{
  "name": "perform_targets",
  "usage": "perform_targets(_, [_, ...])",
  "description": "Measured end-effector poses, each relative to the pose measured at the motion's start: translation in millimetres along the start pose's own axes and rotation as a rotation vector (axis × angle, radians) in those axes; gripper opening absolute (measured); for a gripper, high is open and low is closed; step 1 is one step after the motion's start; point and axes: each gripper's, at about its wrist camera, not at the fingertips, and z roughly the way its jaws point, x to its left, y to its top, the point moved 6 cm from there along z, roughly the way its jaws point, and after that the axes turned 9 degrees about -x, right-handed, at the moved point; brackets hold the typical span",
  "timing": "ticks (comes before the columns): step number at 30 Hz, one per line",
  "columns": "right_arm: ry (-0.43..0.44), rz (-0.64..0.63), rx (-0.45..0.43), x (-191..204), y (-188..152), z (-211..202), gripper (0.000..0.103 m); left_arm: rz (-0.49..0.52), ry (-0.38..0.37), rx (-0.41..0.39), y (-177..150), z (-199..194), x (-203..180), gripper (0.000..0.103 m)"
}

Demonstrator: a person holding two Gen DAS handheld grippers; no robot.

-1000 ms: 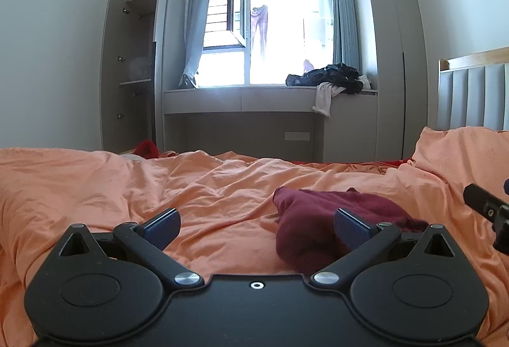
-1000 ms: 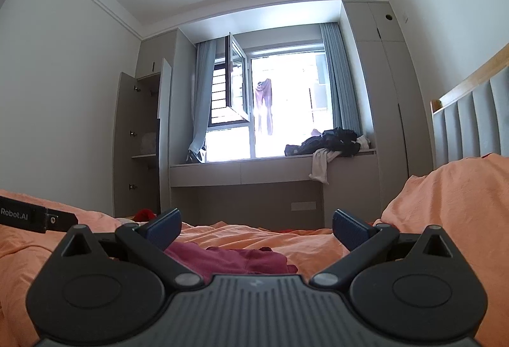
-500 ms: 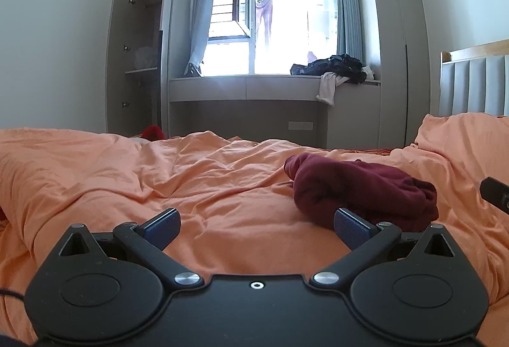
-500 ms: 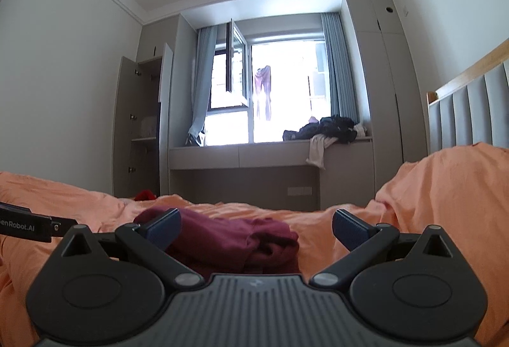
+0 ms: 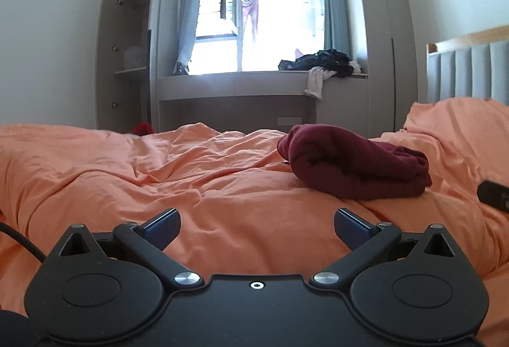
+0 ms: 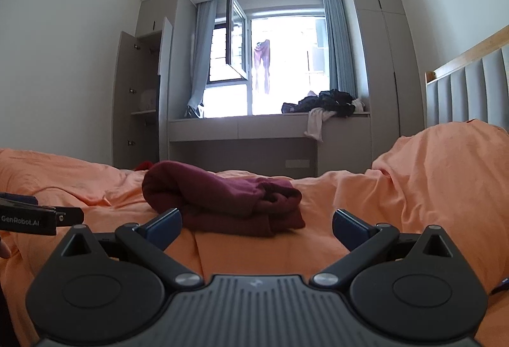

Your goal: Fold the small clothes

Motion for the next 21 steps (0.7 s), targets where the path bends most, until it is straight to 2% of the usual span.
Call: perform_targets(21, [0.004,-0.018,0.017,4.0,-4.9,-1.9,0.103,0.001,0.0,0.035,-8.9,6.3,1.0,0.103])
